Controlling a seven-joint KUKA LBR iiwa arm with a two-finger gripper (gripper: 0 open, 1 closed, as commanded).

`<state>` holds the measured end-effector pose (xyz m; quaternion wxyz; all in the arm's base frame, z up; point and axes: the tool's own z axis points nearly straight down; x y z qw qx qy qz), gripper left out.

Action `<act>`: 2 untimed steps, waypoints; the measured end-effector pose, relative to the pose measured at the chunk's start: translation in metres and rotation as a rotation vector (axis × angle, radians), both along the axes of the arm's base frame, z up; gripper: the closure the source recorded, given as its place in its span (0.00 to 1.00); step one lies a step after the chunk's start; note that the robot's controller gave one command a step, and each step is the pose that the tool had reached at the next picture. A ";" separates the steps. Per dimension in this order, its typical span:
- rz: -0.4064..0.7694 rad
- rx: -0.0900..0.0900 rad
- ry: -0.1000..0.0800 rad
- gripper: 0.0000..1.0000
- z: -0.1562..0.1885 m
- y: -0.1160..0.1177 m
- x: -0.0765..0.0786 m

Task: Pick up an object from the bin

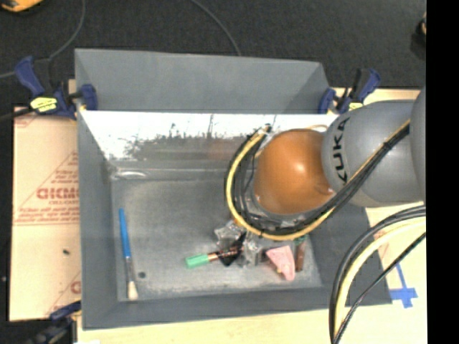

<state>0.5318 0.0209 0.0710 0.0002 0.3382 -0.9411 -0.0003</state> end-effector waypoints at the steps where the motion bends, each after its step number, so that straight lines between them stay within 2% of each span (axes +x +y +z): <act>1: -0.001 0.000 0.000 1.00 0.000 0.000 0.000; 2: -0.003 0.001 0.000 1.00 0.000 0.000 0.000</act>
Offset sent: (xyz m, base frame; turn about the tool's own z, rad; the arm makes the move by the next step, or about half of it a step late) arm 0.0001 0.0002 0.0041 0.0000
